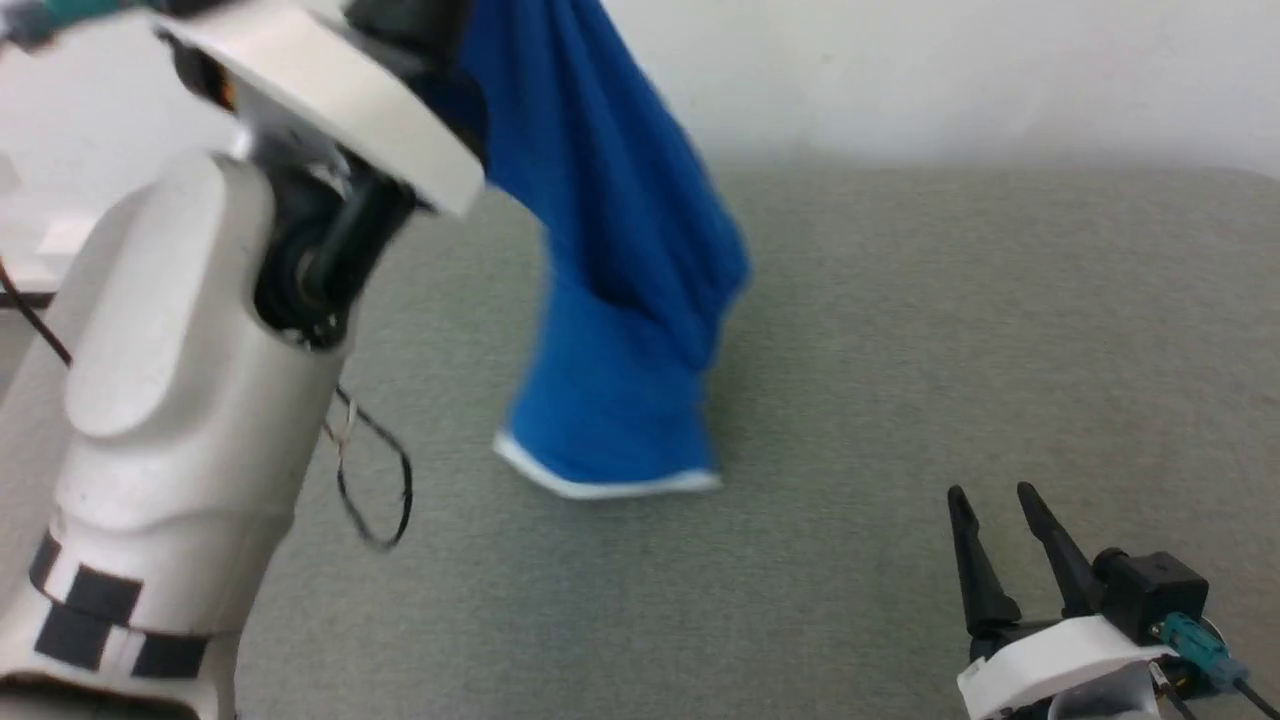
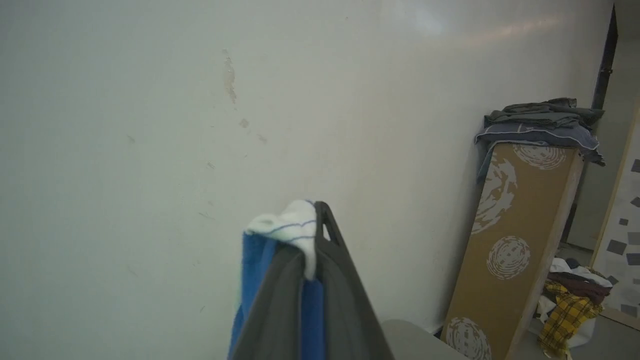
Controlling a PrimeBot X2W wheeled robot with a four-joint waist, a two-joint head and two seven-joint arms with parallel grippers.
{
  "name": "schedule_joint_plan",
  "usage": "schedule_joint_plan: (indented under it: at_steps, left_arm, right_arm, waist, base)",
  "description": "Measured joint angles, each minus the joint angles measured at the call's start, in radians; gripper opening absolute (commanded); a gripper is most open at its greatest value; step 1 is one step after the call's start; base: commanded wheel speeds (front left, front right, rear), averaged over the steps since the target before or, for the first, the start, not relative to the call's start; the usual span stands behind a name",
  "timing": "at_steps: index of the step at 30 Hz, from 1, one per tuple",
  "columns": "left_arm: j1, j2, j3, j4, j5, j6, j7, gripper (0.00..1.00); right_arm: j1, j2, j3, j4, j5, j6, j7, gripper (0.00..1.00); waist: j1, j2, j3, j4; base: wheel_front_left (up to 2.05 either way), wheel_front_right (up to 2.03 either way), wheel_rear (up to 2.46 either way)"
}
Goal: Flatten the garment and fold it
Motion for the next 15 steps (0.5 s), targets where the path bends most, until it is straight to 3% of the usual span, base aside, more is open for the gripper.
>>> schedule_joint_plan:
  at_steps: [4, 9, 15]
  left_arm:
    - [0.106, 0.032, -0.067, 0.026, -0.005, 0.0, 0.036, 0.0]
    - [0.271, 0.032, -0.154, 0.101, -0.01, 0.0, 0.075, 0.0]
    - [0.415, 0.035, -0.338, 0.239, 0.062, 0.0, 0.175, 0.0]
  right_arm:
    - [0.003, 0.0, -0.013, 0.007, 0.007, 0.0, -0.004, 1.0]
    - [0.011, -0.001, -0.016, 0.012, 0.012, 0.0, -0.009, 1.0]
    - [0.013, -0.001, -0.013, 0.018, 0.021, 0.0, -0.011, 1.0]
  waist:
    - [0.0002, 0.0, -0.002, -0.058]
    - [0.0001, 0.0, 0.003, -0.118]
    - [0.0003, 0.0, 0.019, -0.152]
  base:
    - [0.0, 0.0, 0.0]
    - [0.0, 0.0, 0.0]
    - [0.0, 0.0, 0.0]
